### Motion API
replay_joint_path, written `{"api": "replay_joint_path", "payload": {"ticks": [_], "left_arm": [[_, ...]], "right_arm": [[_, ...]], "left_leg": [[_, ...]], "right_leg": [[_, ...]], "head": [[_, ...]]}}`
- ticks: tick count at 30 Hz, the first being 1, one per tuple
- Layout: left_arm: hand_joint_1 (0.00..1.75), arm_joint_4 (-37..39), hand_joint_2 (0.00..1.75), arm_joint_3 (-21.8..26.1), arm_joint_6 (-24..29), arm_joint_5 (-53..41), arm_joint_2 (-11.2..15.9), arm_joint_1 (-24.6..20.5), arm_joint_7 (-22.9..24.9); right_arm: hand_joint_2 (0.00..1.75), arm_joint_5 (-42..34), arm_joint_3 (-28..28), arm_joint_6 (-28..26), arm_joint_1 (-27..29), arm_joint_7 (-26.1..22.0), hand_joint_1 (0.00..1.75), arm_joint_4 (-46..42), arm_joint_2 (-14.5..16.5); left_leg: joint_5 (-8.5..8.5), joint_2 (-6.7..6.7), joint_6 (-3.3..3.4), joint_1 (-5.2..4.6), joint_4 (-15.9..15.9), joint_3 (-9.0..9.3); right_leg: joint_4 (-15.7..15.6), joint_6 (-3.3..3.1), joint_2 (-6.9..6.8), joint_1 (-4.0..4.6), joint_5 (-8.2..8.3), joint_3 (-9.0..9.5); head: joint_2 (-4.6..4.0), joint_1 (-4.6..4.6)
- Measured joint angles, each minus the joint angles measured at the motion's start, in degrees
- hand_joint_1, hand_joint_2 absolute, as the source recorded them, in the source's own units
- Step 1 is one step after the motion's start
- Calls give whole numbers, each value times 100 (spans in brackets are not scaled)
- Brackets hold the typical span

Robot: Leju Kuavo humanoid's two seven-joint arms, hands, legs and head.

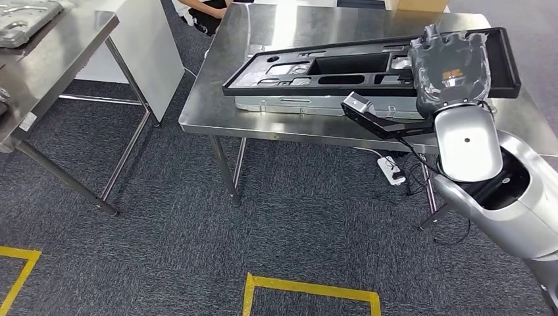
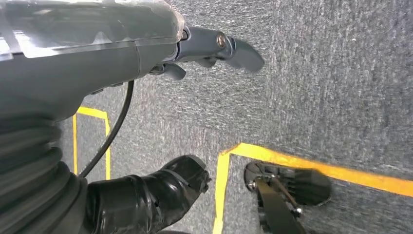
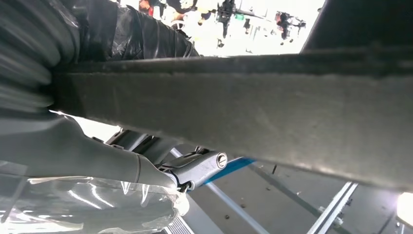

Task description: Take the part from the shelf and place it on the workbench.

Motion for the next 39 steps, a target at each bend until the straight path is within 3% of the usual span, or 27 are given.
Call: {"api": "replay_joint_path", "payload": {"ticks": [3, 4, 5, 6, 8, 9, 10, 13, 15, 18, 19, 20, 21, 23, 24, 26, 29, 30, 33, 34, 35, 36, 38, 39], "left_arm": [[0, 0, 175, 0, 2, 1, 4, -3, 0], [0, 0, 175, 0, 2, 1, 5, 5, 1], [0, 0, 175, 0, 2, 1, 5, 16, 1], [0, 0, 175, 0, 2, 0, 4, 24, 1], [0, 0, 175, 0, 2, -4, 8, 33, 1], [0, 0, 175, 0, 2, -7, 11, 31, -1], [0, 0, 175, 0, 1, -11, 14, 23, -3], [0, 0, 175, 0, 0, -23, 16, 5, -17], [0, 0, 175, -1, 0, -23, 15, 9, -19], [0, 0, 175, -1, 0, -23, 16, 8, -20], [0, 0, 175, -2, 0, -23, 19, 8, -20], [0, 0, 175, -2, 0, -24, 21, 8, -20], [0, 0, 175, -2, 0, -26, 22, 9, -20], [0, 0, 175, -2, 0, -35, 23, 14, -20], [0, 0, 175, -2, 0, -41, 23, 13, -20], [0, 0, 175, -2, 1, -48, 24, 10, -25], [0, 0, 175, -4, 2, -57, 22, 7, -31], [0, 0, 175, -5, 2, -59, 21, 0, -32], [0, 0, 175, -8, 2, -62, 24, -11, -33], [0, 0, 175, -9, 2, -62, 24, -5, -32], [0, 0, 175, -9, 1, -62, 24, 4, -31], [0, 0, 175, -9, 1, -62, 24, 13, -29], [0, 0, 175, -9, 0, -61, 27, 22, -22], [0, 0, 175, -11, 0, -61, 30, 17, -17]], "right_arm": [[175, 11, -66, -7, 20, 39, 175, -23, 0], [175, 15, -89, -7, 38, 50, 175, -33, 0], [175, 19, -108, -5, 59, 55, 175, -44, -1], [175, 19, -127, -3, 81, 58, 175, -54, -3], [175, 20, -174, -1, 109, 61, 175, -75, -8], [175, 20, -202, 0, 115, 62, 175, -85, -11], [175, 21, -234, 1, 119, 65, 175, -96, -18], [175, 25, -316, 3, 151, 74, 175, -130, -45], [175, 26, -365, 4, 174, 76, 175, -153, -73], [175, 29, -423, 4, 202, 77, 175, -170, -107], [175, 30, -430, 5, 220, 77, 175, -172, -114], [175, 30, -434, 8, 242, 78, 175, -174, -121], [175, 30, -435, 12, 261, 80, 175, -176, -130], [175, 36, -453, 20, 283, 87, 175, -187, -143], [175, 43, -472, 22, 288, 90, 175, -198, -146], [175, 63, -518, 28, 308, 94, 175, -222, -156], [175, 98, -556, 29, 350, 97, 175, -249, -177], [175, 104, -570, 22, 362, 101, 175, -256, -180], [175, 104, -643, -10, 388, 111, 175, -276, -184], [175, 104, -661, -18, 401, 111, 175, -279, -184], [175, 104, -670, -21, 416, 111, 175, -279, -184], [175, 104, -674, -21, 431, 111, 175, -280, -182], [175, 116, -677, -16, 448, 107, 175, -286, -180], [175, 140, -679, -13, 445, 102, 175, -290, -180]], "left_leg": [[-362, 12, -70, 28, 1055, -585], [-375, 13, -83, 35, 1314, -771], [-277, 14, -90, 40, 1376, -868], [-65, 14, -88, 44, 1195, -847], [431, 12, -60, 42, 444, -582], [575, 11, -40, 32, 106, -441], [615, 12, -15, 20, -106, -349], [543, 19, 66, 10, -279, -260], [543, 27, 134, 29, -360, -175], [496, 33, 226, 24, -387, -96], [470, 32, 237, 20, -384, -75], [439, 28, 237, 19, -378, -46], [403, 22, 229, 20, -367, -7], [309, 9, 192, 18, -322, 69], [262, 1, 164, 8, -284, 81], [213, -7, 109, -10, -250, 67], [131, 3, 25, -11, -206, 57], [45, 9, -9, -6, -60, 1], [-347, 16, -90, 21, 966, -536], [-389, 16, -105, 28, 1261, -731], [-315, 16, -113, 33, 1365, -845], [-126, 16, -111, 37, 1247, -852], [381, 2, -74, 37, 539, -620], [544, -11, -47, 24, 195, -482]], "right_leg": [[-24, -57, -10, -7, -54, 87], [-24, -62, -8, -7, -77, 115], [-24, -61, -3, -8, -103, 148], [-24, -57, 3, -9, -131, 190], [-24, -32, 14, -4, -193, 275], [-21, -11, 21, 4, -219, 299], [-24, 15, 26, 10, -236, 305], [-52, 112, 33, 7, -269, 311], [145, 163, 20, 3, -389, 242], [1151, 204, 6, -3, -777, -321], [1424, 216, 4, -6, -821, -512], [1511, 225, 2, -10, -754, -615], [1367, 229, -2, -14, -571, -597], [680, 219, -20, -13, -111, -329], [353, 200, -27, -5, 11, -189], [90, 144, -24, 15, 11, -68], [27, 47, 10, 5, -23, -15], [6, 15, 21, -4, -34, 18], [-15, -49, 70, -9, -87, 101], [-15, -55, 104, -8, -111, 130], [-14, -54, 140, -8, -137, 164], [-14, -54, 170, -8, -166, 207], [-17, -47, 221, -9, -229, 301], [-18, -34, 250, -5, -254, 330]], "head": [[-1, -18], [-1, -19], [-1, -18], [-1, -19], [-1, -17], [-1, -19], [-1, -17], [0, -16], [0, -7], [-1, 4], [-1, 3], [-1, 3], [-1, 3], [-1, 5], [-1, 6], [-1, 2], [-1, -6], [-1, -15], [-1, -29], [-1, -29], [-1, -29], [-1, -29], [-1, -27], [-1, -26]]}}
